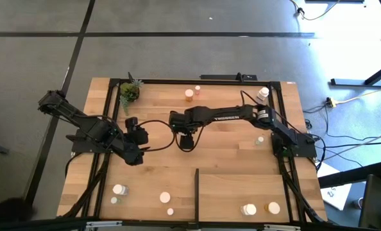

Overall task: Pick and place medicine bottles onto shelf by color
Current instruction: Put the top left blue pill bottle on the shelf

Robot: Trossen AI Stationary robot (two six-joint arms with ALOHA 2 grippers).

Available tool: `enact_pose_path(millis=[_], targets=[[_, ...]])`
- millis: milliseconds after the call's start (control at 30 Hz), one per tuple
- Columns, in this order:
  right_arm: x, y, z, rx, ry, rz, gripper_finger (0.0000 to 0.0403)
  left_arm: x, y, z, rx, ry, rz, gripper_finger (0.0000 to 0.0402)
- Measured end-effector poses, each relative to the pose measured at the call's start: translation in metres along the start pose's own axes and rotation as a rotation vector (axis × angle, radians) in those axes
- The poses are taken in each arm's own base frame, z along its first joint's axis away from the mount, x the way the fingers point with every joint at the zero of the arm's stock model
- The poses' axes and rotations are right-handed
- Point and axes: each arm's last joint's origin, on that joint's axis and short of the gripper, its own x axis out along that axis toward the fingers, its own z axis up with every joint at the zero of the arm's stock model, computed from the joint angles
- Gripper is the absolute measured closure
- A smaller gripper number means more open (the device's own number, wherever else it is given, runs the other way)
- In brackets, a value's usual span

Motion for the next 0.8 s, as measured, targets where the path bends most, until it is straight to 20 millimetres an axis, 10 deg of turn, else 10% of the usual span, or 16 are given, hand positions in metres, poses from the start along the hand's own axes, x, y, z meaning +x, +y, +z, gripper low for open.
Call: enact_pose_path(millis=[800], targets=[[0.0072, 0.0027, -0.0008, -0.052, 0.015, 0.003, 0.0292, 0.0, 0.0, 0.0, 0.0, 0.0, 0.0, 0.0151]])
